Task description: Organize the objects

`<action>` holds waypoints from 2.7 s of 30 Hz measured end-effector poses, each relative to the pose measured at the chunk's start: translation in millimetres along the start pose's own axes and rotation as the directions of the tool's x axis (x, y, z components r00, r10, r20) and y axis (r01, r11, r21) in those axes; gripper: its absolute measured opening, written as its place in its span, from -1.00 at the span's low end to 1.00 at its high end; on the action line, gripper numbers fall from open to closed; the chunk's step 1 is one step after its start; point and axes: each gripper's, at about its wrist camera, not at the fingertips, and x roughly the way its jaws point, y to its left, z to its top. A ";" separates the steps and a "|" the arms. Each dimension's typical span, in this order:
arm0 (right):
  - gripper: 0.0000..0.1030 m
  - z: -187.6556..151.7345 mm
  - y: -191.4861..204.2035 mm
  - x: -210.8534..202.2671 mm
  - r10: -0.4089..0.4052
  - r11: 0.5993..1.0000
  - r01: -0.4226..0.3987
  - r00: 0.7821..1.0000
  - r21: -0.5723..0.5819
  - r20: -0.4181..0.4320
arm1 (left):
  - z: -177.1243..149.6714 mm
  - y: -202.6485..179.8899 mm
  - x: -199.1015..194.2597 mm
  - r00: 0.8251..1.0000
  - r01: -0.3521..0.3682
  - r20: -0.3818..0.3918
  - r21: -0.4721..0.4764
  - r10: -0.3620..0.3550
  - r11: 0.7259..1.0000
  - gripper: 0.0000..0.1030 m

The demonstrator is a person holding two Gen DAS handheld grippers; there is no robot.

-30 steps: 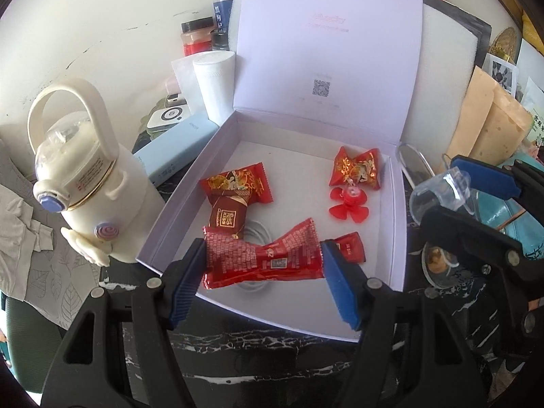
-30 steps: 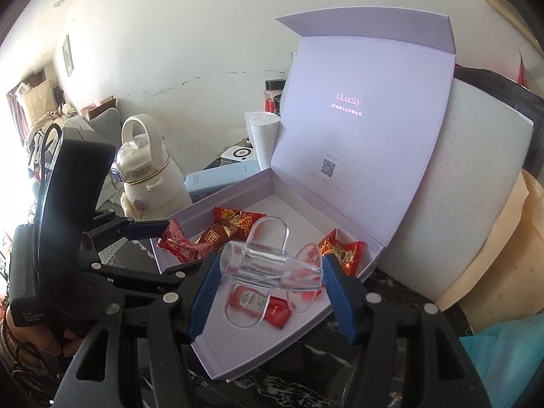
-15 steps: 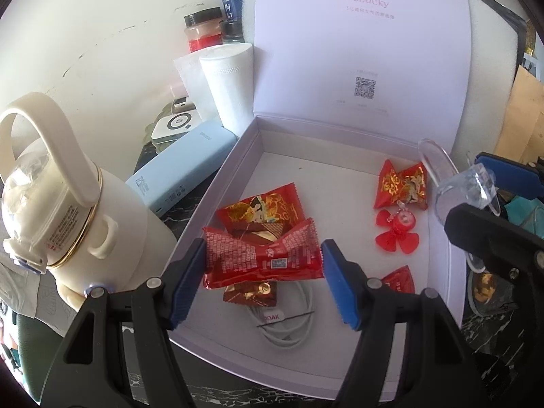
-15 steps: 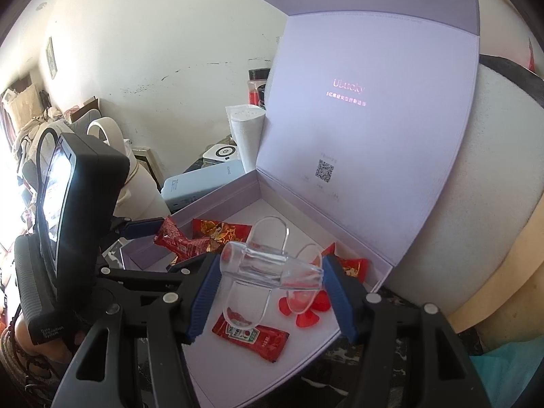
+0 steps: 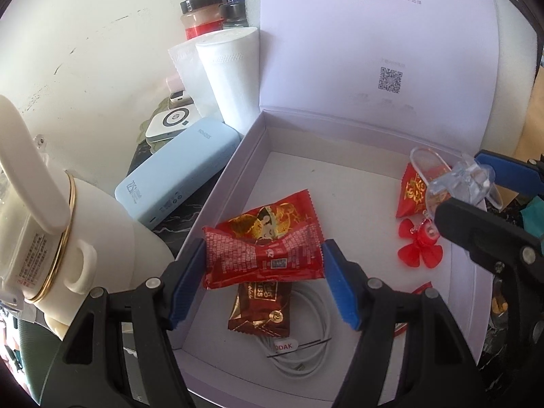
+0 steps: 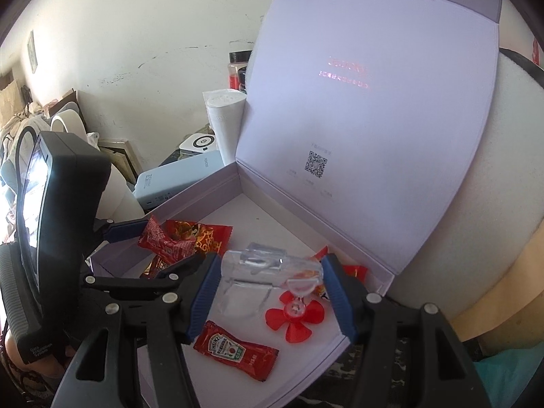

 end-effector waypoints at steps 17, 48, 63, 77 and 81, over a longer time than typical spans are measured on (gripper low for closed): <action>0.21 1.6 -3.9 -10.3 -0.020 1.000 0.020 1.000 0.017 0.004 | -1.9 1.9 -8.1 1.000 0.006 -0.012 -0.034 -0.006 0.999 0.40; 0.46 -4.9 2.1 -105.3 -0.014 1.000 0.015 0.994 -0.006 0.106 | -10.4 14.1 -103.7 0.994 -0.048 0.093 -0.089 0.056 0.995 0.66; 0.66 -27.5 9.5 -157.9 -0.034 0.999 0.040 0.986 -0.031 0.160 | -33.3 22.3 -166.7 0.987 -0.056 0.138 -0.156 0.078 0.986 0.79; 0.66 -73.6 22.7 -200.5 -0.046 0.997 0.054 0.986 -0.046 0.157 | -85.7 6.2 -223.6 0.978 -0.108 0.160 -0.169 0.135 0.980 0.79; 0.67 -89.6 25.7 -210.3 -0.045 0.998 0.052 0.987 -0.042 0.153 | -103.2 2.5 -233.9 0.979 -0.108 0.154 -0.179 0.137 0.978 0.79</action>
